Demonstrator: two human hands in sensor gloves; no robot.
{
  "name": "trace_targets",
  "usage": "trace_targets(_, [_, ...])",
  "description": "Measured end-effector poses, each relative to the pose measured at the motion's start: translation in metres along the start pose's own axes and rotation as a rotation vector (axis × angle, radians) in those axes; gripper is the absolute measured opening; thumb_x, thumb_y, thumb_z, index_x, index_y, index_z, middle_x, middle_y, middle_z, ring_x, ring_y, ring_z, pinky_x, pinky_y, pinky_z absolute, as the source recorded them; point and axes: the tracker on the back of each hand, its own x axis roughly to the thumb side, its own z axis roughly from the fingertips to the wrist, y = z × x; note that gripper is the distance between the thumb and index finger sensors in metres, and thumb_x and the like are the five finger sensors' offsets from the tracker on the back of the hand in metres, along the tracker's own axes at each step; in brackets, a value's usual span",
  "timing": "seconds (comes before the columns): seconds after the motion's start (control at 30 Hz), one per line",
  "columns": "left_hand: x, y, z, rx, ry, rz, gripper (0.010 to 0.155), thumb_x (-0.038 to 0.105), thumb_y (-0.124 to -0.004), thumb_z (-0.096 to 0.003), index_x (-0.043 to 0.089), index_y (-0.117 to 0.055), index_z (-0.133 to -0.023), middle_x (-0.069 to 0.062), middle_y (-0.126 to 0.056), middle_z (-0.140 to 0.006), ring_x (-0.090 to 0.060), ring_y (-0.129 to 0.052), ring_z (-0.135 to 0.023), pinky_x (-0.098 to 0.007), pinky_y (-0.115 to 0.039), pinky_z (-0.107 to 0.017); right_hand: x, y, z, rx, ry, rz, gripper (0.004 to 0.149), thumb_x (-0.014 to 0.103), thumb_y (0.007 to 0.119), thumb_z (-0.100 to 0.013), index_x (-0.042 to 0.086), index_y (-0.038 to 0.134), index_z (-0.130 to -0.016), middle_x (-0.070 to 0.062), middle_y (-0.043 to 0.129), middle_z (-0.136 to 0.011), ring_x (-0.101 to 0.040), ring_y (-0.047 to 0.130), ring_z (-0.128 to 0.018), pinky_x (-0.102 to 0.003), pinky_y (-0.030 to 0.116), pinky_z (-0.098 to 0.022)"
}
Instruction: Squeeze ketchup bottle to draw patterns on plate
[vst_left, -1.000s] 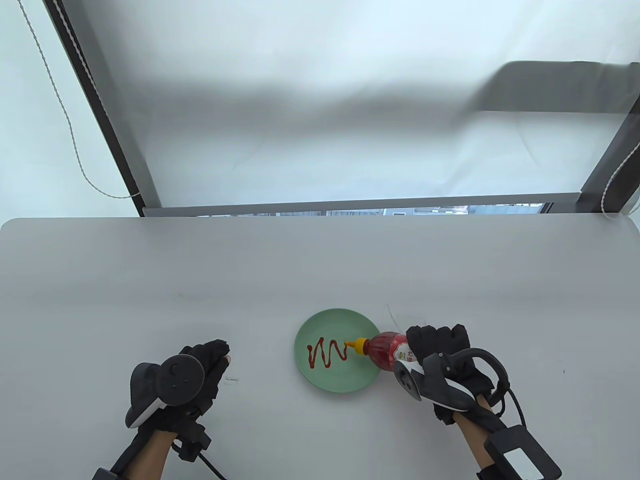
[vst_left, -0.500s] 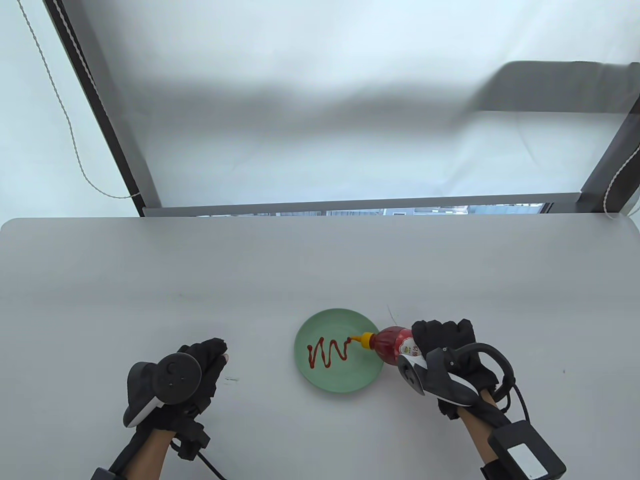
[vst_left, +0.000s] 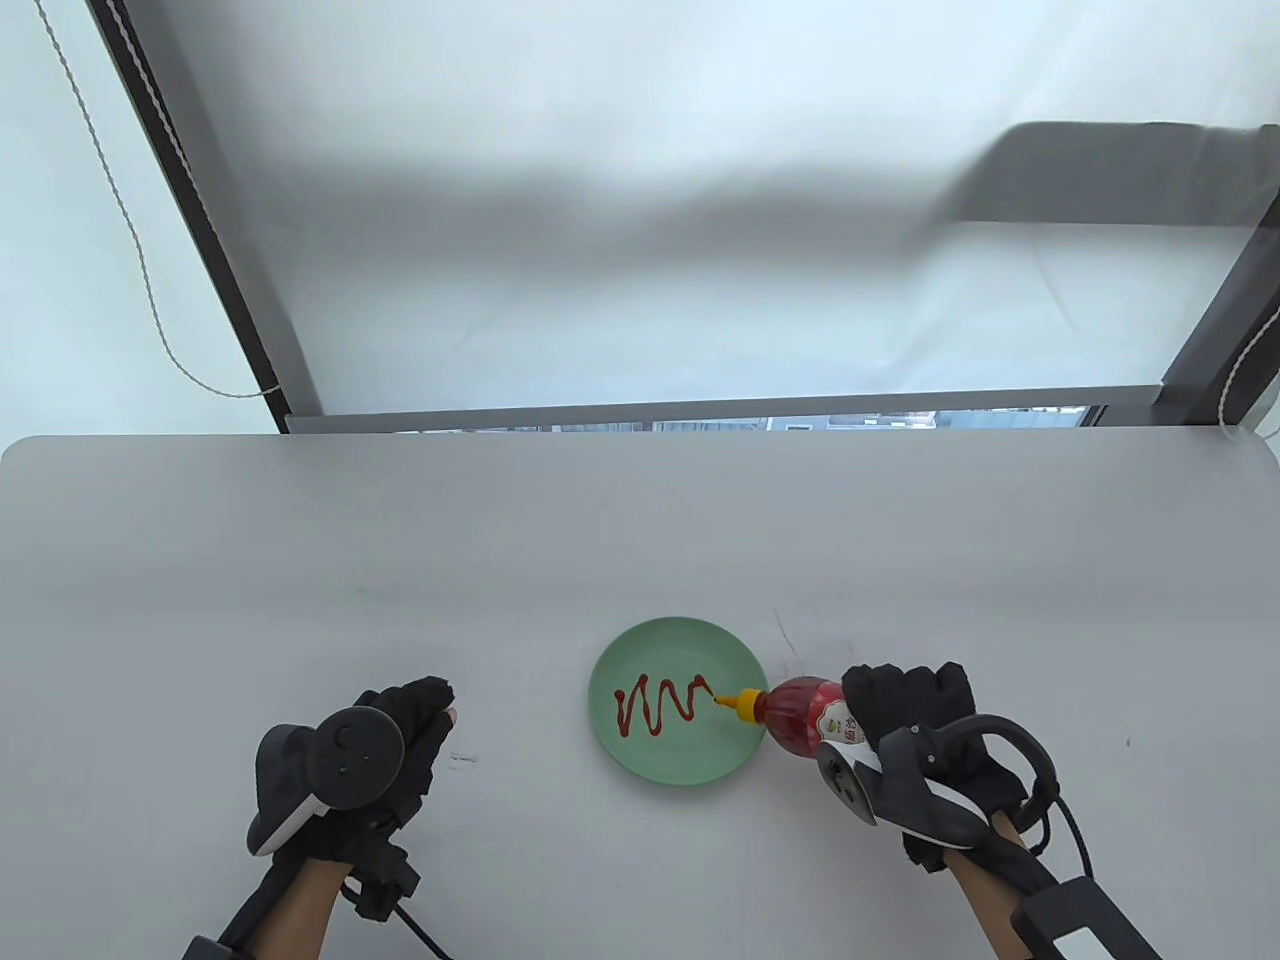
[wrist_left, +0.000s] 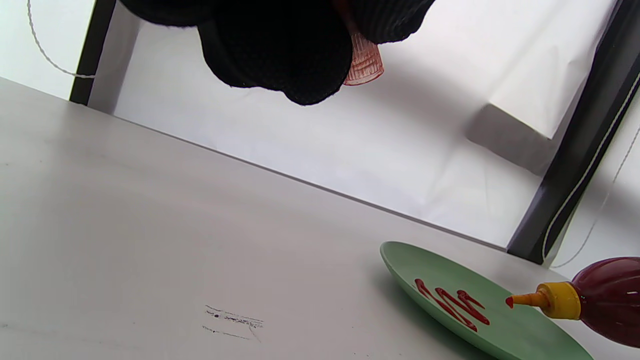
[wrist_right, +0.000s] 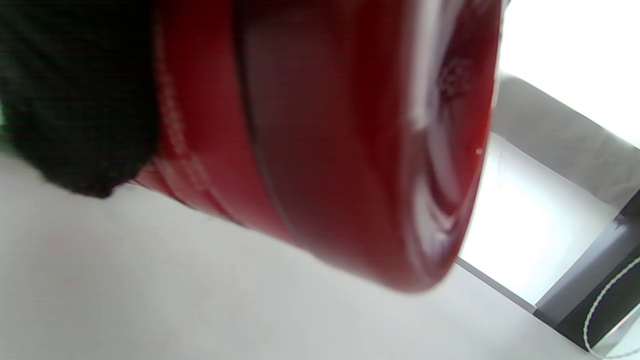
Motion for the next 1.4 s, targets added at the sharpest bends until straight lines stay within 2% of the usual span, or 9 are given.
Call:
trace_targets(0.27, [-0.001, 0.000, 0.000, 0.001, 0.004, 0.003, 0.043, 0.029, -0.072, -0.0591, 0.014, -0.065, -0.099, -0.014, -0.089, -0.088, -0.035, -0.088, -0.074, -0.050, -0.078, -0.047, -0.002, 0.000, 0.005, -0.010, -0.011, 0.015, 0.092, 0.061, 0.104, -0.036, 0.024, 0.065, -0.111, -0.012, 0.085, -0.104, -0.032, 0.091, -0.091, -0.060, 0.073, -0.076])
trace_targets(0.7, [-0.003, 0.003, 0.002, 0.010, 0.013, 0.015, 0.043, 0.029, -0.071, -0.0591, 0.014, -0.065, -0.099, -0.014, -0.089, -0.088, -0.035, -0.088, -0.074, -0.050, -0.078, -0.047, -0.014, 0.011, -0.008, -0.004, 0.049, 0.029, 0.091, 0.061, 0.104, -0.036, 0.024, 0.066, -0.110, -0.012, 0.085, -0.103, -0.032, 0.091, -0.090, -0.061, 0.075, -0.074])
trace_targets(0.73, [-0.003, 0.003, 0.002, 0.010, 0.015, 0.014, 0.043, 0.029, -0.071, -0.0591, 0.014, -0.065, -0.099, -0.014, -0.089, -0.088, -0.035, -0.088, -0.074, -0.050, -0.078, -0.047, -0.016, 0.012, -0.008, 0.024, 0.061, 0.017, 0.091, 0.061, 0.104, -0.036, 0.024, 0.066, -0.110, -0.012, 0.085, -0.103, -0.032, 0.091, -0.089, -0.061, 0.075, -0.074])
trace_targets(1.2, [-0.004, 0.006, 0.004, 0.025, 0.022, 0.010, 0.043, 0.029, -0.071, -0.0591, 0.014, -0.065, -0.099, -0.014, -0.089, -0.088, -0.035, -0.088, -0.074, -0.050, -0.078, -0.047, -0.023, 0.008, 0.022, 0.032, 0.071, -0.003, 0.092, 0.061, 0.104, -0.036, 0.023, 0.067, -0.110, -0.013, 0.086, -0.103, -0.032, 0.092, -0.090, -0.061, 0.076, -0.073])
trace_targets(1.4, [-0.004, 0.006, 0.005, 0.032, 0.019, 0.009, 0.043, 0.029, -0.071, -0.0590, 0.014, -0.065, -0.099, -0.014, -0.089, -0.088, -0.035, -0.088, -0.074, -0.050, -0.078, -0.047, -0.026, 0.013, 0.034, 0.029, 0.088, -0.049, 0.096, 0.064, 0.103, -0.036, 0.021, 0.064, -0.112, -0.014, 0.084, -0.106, -0.033, 0.090, -0.091, -0.062, 0.075, -0.073])
